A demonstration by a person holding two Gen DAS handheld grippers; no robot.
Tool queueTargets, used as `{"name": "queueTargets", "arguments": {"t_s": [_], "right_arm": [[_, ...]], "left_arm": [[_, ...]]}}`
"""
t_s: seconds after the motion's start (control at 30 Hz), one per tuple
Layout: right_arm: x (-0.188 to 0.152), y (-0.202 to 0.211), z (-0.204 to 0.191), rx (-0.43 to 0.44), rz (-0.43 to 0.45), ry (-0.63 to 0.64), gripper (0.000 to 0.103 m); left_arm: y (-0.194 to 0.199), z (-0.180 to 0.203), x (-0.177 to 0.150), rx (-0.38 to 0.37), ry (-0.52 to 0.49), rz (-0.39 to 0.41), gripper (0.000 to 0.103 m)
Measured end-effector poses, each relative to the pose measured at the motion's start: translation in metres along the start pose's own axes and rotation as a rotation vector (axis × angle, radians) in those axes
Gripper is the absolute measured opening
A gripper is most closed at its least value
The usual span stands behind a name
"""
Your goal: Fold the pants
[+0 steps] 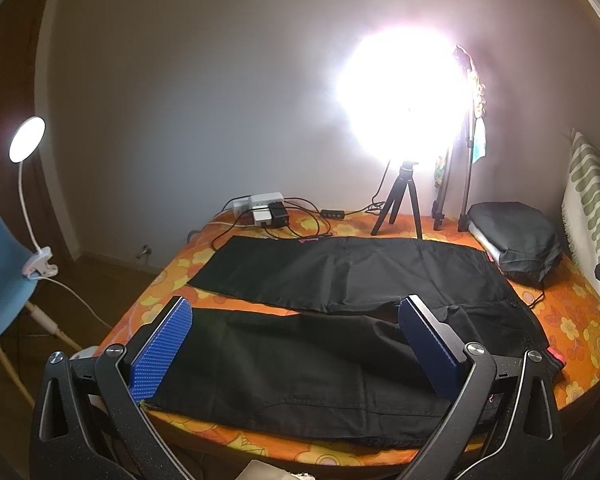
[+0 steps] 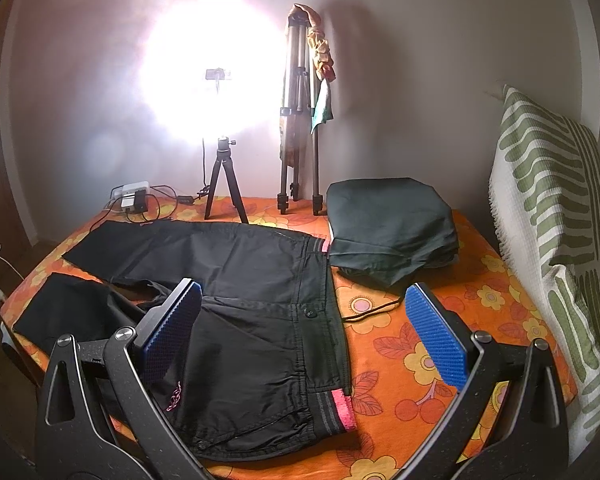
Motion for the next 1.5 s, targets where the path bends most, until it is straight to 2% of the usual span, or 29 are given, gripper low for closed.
{"name": "queueTargets", "arguments": {"t_s": [1.5], "right_arm": [[-0.0007,0.0006,-0.0002,0.004,0.002,-0.001,0.103]], "left_arm": [[-0.0005,-0.006,0.0007,0.001,0.005,0.0,0.103]]}}
Point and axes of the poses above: each gripper's, at about its wrist camera, not at the fingertips, and y roughly against the way its jaws point, z to its right, x to its top, the point moved 5 cm from there along -y, roughly the way its jaws point, and after that the axes turned 6 degrees about y, right-handed, at the moved point
